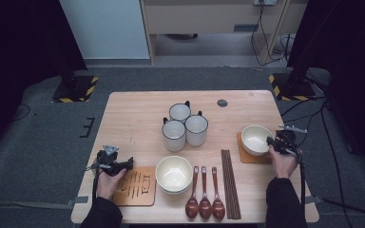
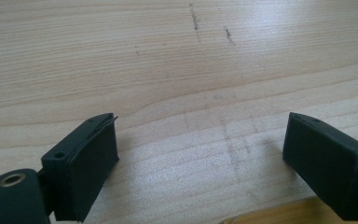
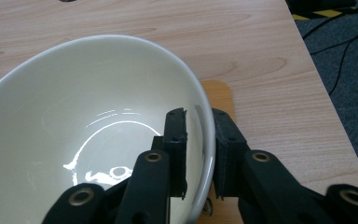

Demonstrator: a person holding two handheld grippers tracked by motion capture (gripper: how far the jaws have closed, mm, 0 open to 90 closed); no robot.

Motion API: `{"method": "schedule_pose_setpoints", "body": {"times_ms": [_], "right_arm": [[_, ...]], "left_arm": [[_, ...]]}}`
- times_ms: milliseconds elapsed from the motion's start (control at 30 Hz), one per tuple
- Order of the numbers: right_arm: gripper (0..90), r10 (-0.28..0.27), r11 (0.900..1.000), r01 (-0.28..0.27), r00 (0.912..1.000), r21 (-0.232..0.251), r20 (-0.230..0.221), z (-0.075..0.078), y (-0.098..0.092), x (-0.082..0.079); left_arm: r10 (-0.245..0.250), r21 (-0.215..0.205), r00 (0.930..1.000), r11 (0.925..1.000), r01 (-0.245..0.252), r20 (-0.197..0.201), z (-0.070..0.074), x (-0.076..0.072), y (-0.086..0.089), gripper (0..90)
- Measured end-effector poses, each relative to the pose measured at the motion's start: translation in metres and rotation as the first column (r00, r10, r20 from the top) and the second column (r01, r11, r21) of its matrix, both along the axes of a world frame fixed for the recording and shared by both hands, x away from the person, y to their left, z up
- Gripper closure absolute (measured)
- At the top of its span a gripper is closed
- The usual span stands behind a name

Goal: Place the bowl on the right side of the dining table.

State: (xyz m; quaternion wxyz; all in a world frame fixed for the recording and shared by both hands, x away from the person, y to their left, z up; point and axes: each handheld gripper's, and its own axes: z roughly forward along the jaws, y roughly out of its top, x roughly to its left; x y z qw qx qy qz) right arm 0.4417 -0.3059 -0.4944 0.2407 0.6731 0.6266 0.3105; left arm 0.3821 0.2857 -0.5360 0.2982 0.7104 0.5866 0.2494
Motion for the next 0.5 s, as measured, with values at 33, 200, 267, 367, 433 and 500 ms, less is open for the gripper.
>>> {"method": "schedule_pose_setpoints", "body": {"times_ms": [33, 200, 267, 367, 433, 500], "right_arm": [[75.9, -0.002, 1.000, 0.002, 1.0000, -0.005, 0.006, 0.001, 0.001, -0.001], [70.3, 0.008, 1.000, -0.007, 0.9993, -0.025, 0.037, 0.004, 0.003, -0.003], [66.6, 0.006, 1.000, -0.005, 0.9989, -0.028, 0.047, 0.005, 0.004, -0.004], [62.2, 0.009, 1.000, -0.006, 0.9974, -0.030, 0.071, 0.007, 0.004, -0.006], [58.6, 0.005, 1.000, -0.003, 0.9961, -0.025, 0.088, 0.010, 0.004, -0.008], [55.4, 0.004, 1.000, -0.002, 0.9944, -0.026, 0.105, 0.012, 0.004, -0.009]], "left_arm": [[0.000, 0.000, 1.0000, 1.0000, 0.000, 0.000, 0.000, 0.000, 0.000, 9.1], [-0.005, 0.004, 1.0000, 1.0000, 0.005, -0.002, 0.000, 0.000, 0.000, 7.9], [-0.007, 0.003, 1.0000, 1.0000, 0.007, -0.003, 0.000, 0.000, 0.000, 7.3], [-0.007, 0.004, 1.0000, 1.0000, 0.007, -0.005, 0.000, 0.001, 0.000, 6.7], [-0.006, 0.005, 1.0000, 1.0000, 0.006, -0.007, 0.000, 0.001, -0.001, 5.8], [-0.005, 0.006, 0.9999, 1.0000, 0.006, -0.010, 0.000, 0.001, -0.001, 4.8]]}}
